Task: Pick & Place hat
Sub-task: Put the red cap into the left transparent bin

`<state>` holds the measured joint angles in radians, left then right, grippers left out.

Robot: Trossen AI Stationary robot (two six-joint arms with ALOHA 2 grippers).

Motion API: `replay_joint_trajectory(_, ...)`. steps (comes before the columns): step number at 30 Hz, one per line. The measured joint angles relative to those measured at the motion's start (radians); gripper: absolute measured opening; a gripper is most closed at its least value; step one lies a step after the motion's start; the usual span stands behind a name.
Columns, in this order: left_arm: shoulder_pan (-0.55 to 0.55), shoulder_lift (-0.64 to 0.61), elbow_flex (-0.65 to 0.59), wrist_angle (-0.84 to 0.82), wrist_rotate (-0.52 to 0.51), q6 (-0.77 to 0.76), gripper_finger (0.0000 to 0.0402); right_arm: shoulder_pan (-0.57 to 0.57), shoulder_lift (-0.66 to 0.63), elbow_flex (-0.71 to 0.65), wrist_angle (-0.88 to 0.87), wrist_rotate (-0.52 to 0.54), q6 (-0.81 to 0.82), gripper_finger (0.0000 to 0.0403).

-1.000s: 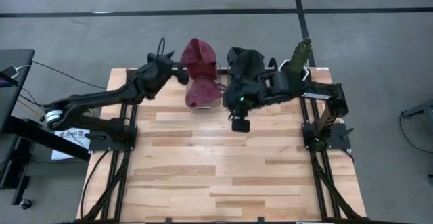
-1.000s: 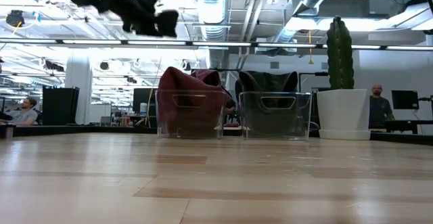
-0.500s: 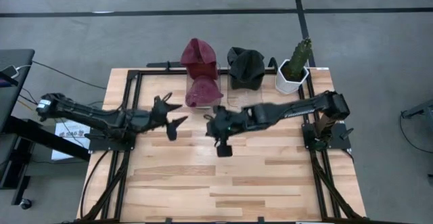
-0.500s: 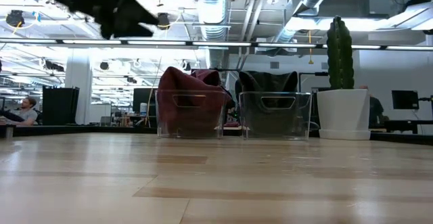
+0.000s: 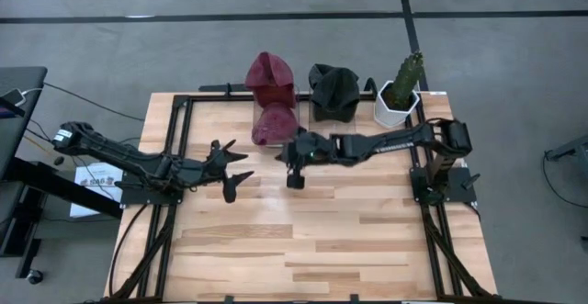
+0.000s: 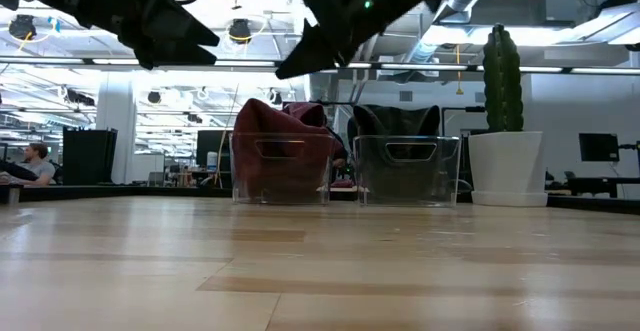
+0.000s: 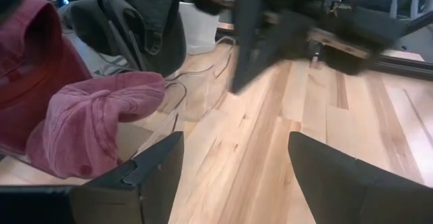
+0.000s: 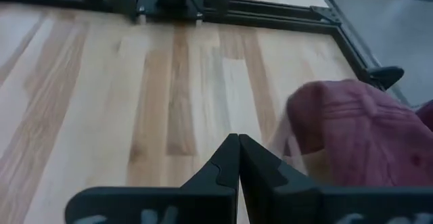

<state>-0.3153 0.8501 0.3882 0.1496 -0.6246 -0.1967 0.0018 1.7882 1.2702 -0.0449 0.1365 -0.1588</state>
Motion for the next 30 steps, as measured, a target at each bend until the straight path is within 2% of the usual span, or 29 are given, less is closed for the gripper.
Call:
replay_joint_trajectory(3, 0.002, 0.000, 0.000, 0.000, 0.004, 0.000, 0.0264, -0.046, 0.000, 0.000, 0.017, -0.076, 0.001, 0.0000)
replay_joint_trajectory(8, 0.003, 0.000, 0.000, 0.006, 0.004, 0.000, 0.0264, -0.079, 0.001, 0.000, 0.058, -0.114, 0.007, 0.0000)
replay_joint_trajectory(12, 0.003, 0.000, 0.000, 0.008, 0.004, 0.000, 0.0264, -0.085, 0.062, -0.003, 0.095, -0.136, 0.016, 0.0000)
replay_joint_trajectory(17, 0.002, 0.001, 0.000, 0.003, 0.004, -0.002, 0.0264, -0.089, 0.162, 0.006, 0.177, -0.083, -0.010, 0.0000)
replay_joint_trajectory(24, 0.002, 0.002, 0.000, 0.000, 0.004, -0.003, 0.0264, -0.126, 0.180, 0.037, 0.180, -0.053, -0.054, 0.0000)
replay_joint_trajectory(30, 0.002, 0.002, 0.000, 0.000, 0.004, -0.003, 0.0264, -0.167, 0.180, 0.054, 0.181, 0.051, -0.088, 0.0000)
